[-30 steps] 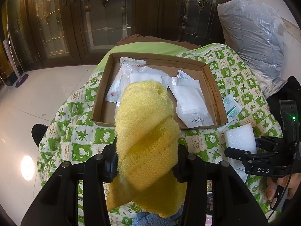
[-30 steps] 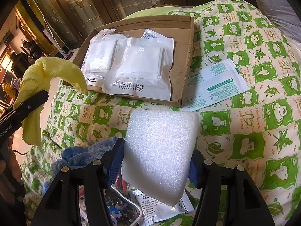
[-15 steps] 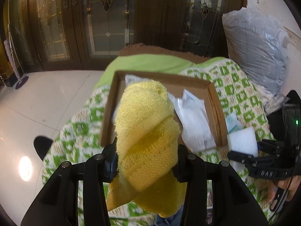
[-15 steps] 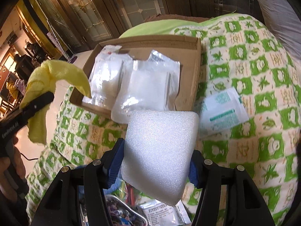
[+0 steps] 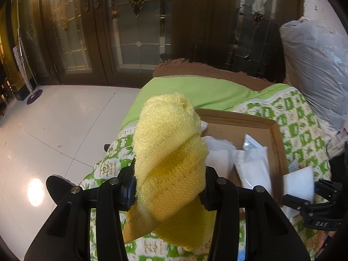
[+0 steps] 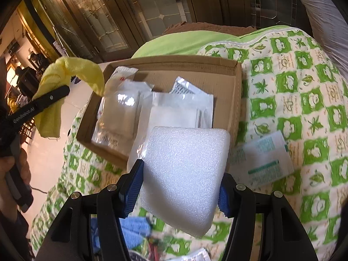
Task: Organize soft objects
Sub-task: 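Carry the yellow towel and foam block toward the tray with both tools, then release the yellow towel in the tray with left tool while right tool drops the foam block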
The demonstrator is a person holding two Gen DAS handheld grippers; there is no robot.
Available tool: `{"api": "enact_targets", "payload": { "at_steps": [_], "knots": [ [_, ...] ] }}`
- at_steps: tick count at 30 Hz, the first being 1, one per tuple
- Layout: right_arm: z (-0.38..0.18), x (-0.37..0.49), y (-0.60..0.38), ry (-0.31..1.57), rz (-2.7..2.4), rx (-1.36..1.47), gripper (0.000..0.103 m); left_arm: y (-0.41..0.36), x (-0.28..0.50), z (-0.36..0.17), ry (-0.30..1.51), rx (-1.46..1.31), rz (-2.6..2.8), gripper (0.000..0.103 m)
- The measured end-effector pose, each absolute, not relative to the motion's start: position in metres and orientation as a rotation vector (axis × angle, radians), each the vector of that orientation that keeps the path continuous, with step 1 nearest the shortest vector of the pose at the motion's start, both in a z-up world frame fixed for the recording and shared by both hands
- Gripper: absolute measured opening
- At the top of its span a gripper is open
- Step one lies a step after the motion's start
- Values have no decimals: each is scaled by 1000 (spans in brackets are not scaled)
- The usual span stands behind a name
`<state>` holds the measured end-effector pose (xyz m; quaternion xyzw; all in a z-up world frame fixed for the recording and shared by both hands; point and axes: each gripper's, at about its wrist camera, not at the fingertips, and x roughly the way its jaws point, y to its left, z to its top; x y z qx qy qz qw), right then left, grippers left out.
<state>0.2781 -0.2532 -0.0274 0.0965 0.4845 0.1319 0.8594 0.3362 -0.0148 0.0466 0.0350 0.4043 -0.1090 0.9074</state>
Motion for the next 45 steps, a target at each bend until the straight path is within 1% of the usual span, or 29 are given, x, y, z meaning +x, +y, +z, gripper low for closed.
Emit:
{"api": "enact_targets", "payload": {
  "at_steps": [11,17,18,19,20,21,22,23,24,25,27,37,45],
  "knots": [
    [-50,324,-240,1022,280,211,59,-8,357,-11,892,52,-179,43],
    [-71,339,-232,1038,282,203,59,-13,356,-17,865,73,-169,45],
    [-73,340,-233,1037,283,202,60,-15,355,-17,859,82,-165,46],
    [-75,341,-232,1031,283,202,61,-16,355,-17,854,93,-161,47],
    [-76,341,-232,1028,283,201,62,-18,354,-17,848,103,-161,51],
    [-76,341,-231,1023,281,199,62,-19,354,-17,845,111,-161,59],
    [-75,340,-231,1016,280,197,64,-21,354,-16,843,117,-161,64],
    [-74,339,-230,1005,281,196,66,-22,353,-16,839,127,-156,73],
    [-73,338,-230,997,280,195,71,-23,352,-14,833,135,-151,77],
    [-72,335,-230,982,275,196,78,-23,350,-13,823,142,-146,78],
    [-69,331,-231,956,272,204,83,-23,346,-8,811,152,-145,82],
    [-59,308,-247,895,259,266,87,-4,312,12,782,120,-112,82],
    [-62,278,-261,946,240,310,89,-1,240,1,801,107,-147,82]
  ]
}}
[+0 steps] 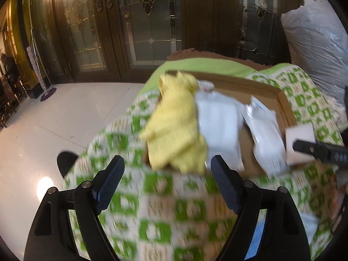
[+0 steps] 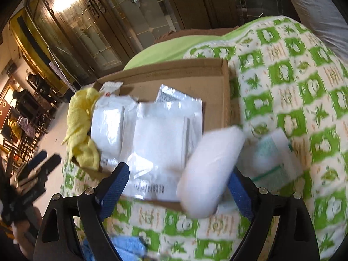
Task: Organize soft objects
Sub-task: 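Release the yellow towel in the tray with left tool while right tool drops the foam block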
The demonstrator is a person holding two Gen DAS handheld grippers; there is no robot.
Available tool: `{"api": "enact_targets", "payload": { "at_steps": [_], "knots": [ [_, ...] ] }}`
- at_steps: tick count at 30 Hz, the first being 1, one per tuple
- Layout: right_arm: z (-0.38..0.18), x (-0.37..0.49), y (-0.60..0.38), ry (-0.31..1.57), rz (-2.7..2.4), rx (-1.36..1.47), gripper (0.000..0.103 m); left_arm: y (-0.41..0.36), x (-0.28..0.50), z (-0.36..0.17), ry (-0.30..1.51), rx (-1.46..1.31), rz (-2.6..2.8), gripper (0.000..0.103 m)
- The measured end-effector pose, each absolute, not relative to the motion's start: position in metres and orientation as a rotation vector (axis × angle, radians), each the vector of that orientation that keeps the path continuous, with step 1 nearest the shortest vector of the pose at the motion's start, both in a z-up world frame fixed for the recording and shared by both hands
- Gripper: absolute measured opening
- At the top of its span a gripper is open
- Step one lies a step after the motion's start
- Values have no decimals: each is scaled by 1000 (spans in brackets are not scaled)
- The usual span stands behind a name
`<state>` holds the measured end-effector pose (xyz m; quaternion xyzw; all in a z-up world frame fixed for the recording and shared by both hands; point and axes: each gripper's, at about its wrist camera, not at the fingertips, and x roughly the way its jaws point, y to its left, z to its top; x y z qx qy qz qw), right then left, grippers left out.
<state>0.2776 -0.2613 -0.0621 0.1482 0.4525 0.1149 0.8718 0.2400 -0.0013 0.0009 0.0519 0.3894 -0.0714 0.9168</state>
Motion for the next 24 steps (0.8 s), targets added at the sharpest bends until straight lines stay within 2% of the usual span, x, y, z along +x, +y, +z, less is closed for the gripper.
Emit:
{"api": "enact_targets", "payload": {
  "at_steps": [9,24],
  "knots": [
    [-63,242,-270,961,235,280,89,4,168,-20,833,130,-160,82],
    [-83,198,-268,1080,271,304,90,7,147,-31,898,37,-265,82]
  ]
}}
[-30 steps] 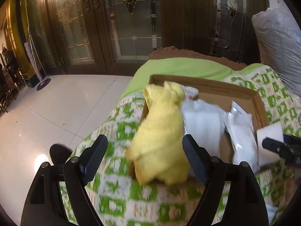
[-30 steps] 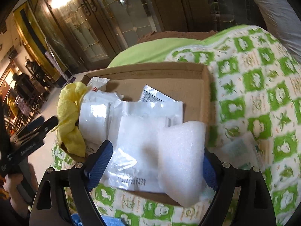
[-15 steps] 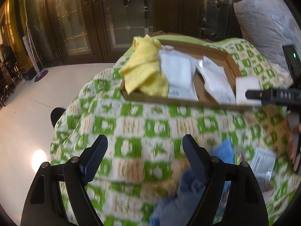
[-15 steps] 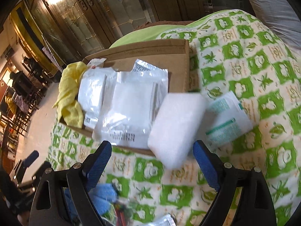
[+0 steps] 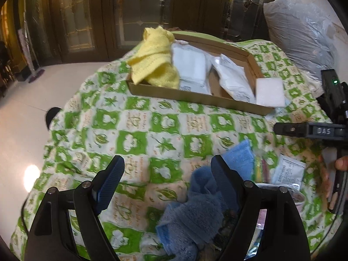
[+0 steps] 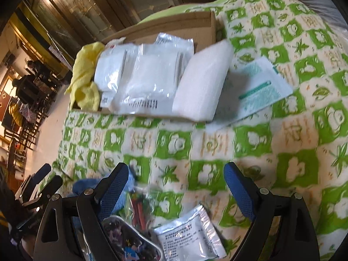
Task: Organize soft objects
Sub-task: 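Release the yellow towel in the tray with left tool while right tool drops the foam block, then grasp the blue towel with left tool while right tool grasps the pink zippered pouch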
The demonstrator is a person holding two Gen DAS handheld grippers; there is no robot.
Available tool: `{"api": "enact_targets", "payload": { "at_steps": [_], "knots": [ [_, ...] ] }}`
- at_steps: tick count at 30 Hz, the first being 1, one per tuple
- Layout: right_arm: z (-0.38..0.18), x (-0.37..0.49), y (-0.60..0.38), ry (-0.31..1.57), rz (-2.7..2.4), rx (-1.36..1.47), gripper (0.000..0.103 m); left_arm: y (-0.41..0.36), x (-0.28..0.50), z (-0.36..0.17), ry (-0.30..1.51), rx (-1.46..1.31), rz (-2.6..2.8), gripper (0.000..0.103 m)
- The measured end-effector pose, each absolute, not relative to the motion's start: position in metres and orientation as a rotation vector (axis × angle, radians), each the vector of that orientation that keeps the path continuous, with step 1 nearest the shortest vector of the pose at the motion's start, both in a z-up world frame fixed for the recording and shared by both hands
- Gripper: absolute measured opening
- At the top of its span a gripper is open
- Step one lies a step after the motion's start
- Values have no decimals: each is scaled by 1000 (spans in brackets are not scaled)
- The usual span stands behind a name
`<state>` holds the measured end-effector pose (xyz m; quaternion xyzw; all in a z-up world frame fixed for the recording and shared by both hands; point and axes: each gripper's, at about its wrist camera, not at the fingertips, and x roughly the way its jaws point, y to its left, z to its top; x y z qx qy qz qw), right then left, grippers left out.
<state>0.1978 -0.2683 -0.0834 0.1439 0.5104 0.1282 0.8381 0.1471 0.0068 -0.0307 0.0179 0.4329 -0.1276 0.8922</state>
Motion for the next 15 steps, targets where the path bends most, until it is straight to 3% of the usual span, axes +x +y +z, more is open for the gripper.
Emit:
{"api": "enact_targets", "payload": {
  "at_steps": [9,15],
  "knots": [
    [-86,197,-262,1104,278,281,90,-17,126,-37,973,145,-449,82],
    [-88,194,-256,1137,293,279,90,-29,132,-74,1110,268,-385,82]
  ]
}}
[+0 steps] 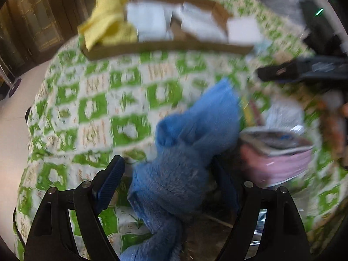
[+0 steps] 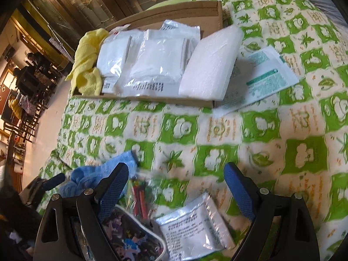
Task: Organize soft objects
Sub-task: 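Grasp the blue towel with left tool while right tool grasps the pink zippered pouch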
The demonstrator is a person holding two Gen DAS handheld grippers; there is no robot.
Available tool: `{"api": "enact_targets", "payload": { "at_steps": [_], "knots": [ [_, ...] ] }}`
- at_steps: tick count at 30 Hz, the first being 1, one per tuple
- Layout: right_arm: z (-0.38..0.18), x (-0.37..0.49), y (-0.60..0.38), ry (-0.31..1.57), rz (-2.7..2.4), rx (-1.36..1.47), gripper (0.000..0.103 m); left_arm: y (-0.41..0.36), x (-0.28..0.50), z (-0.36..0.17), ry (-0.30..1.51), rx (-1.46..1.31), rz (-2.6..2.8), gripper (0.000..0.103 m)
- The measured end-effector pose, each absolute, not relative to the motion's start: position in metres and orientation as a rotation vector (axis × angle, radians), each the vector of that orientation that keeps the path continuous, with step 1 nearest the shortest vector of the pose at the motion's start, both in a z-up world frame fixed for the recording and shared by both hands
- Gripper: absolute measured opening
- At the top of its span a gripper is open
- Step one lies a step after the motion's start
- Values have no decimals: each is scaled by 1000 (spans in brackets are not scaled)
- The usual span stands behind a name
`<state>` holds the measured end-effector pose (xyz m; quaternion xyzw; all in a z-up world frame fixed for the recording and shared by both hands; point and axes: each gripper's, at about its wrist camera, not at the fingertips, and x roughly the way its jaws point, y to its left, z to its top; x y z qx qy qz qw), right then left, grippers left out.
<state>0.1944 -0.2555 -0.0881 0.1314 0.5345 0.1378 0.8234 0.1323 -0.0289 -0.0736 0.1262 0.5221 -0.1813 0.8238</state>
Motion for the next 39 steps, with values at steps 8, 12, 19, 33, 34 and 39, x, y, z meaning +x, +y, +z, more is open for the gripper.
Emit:
{"api": "enact_targets", "payload": {
  "at_steps": [8,12,19,33,34,39],
  "knots": [
    [-82,151,-218,1252,544,152,92,-20,133,-71,1098,225,-364,82],
    [-84,143,-210,1263,603,134,98,-8,138,-65,1087,189,-346,82],
    [-77,133,-214,1243,690,139,102,20,146,-59,1094,90,-322,82],
    [-103,143,-182,1270,647,27,91,-7,150,-92,1184,184,-308,92],
    [-102,143,-181,1268,642,22,83,-8,150,-92,1182,185,-308,92],
    [-96,147,-197,1247,618,117,65,-3,146,-78,1103,115,-307,74]
  ]
}}
